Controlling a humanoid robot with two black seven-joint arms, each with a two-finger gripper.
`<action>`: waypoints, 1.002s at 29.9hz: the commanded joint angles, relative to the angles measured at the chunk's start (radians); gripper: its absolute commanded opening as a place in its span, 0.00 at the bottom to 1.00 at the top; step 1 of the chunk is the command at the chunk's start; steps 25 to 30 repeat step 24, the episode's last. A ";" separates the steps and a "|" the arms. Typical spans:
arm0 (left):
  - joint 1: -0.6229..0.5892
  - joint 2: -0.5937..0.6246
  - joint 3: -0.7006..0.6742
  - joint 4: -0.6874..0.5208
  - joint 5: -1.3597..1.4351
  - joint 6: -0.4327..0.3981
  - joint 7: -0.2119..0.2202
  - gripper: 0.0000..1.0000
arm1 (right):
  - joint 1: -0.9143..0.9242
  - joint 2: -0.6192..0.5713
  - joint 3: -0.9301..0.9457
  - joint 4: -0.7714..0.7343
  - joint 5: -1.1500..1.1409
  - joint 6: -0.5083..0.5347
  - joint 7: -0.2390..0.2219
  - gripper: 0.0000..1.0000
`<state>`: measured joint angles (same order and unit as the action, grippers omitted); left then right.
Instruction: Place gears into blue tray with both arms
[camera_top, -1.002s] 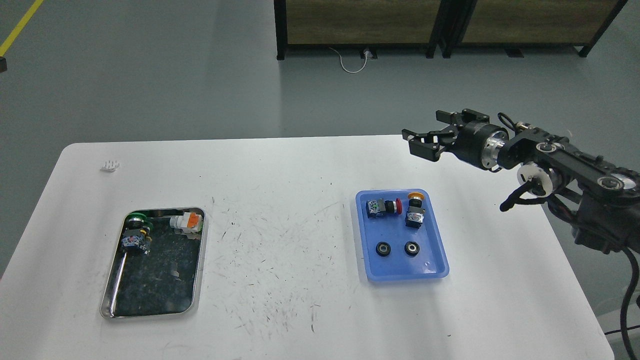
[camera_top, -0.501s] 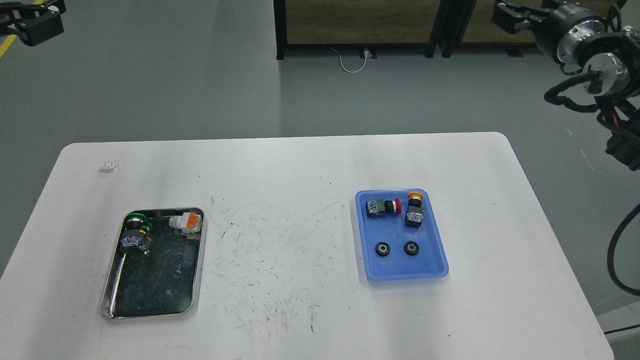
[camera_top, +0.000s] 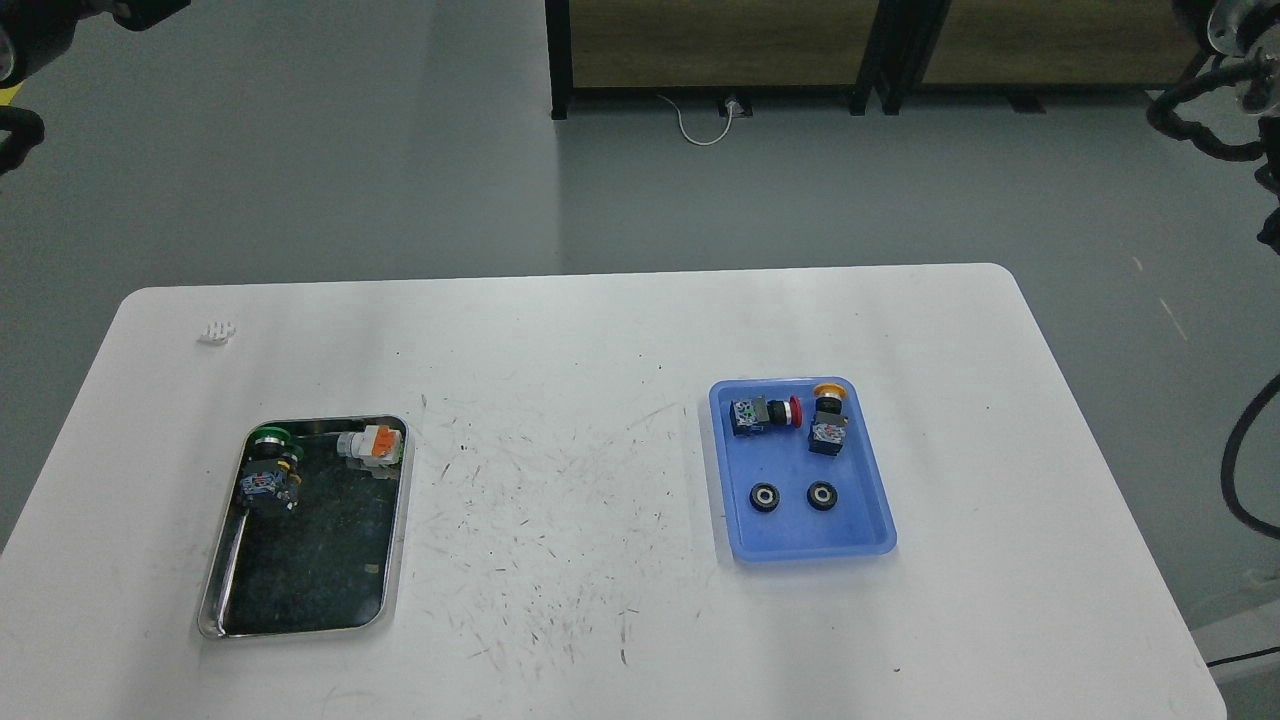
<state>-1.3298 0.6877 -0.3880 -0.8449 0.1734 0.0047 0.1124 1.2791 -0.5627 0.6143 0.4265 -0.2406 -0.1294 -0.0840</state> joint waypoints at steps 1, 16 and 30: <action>0.000 -0.017 -0.006 0.003 0.000 0.000 -0.007 0.98 | 0.008 0.003 -0.001 0.000 0.000 -0.002 0.006 0.99; -0.023 -0.046 -0.014 0.004 0.004 0.015 -0.003 0.98 | 0.037 -0.005 -0.062 0.008 -0.005 -0.004 0.012 1.00; -0.025 -0.045 -0.011 0.004 0.004 0.015 -0.003 0.99 | 0.057 -0.006 -0.059 0.002 -0.005 -0.004 0.012 1.00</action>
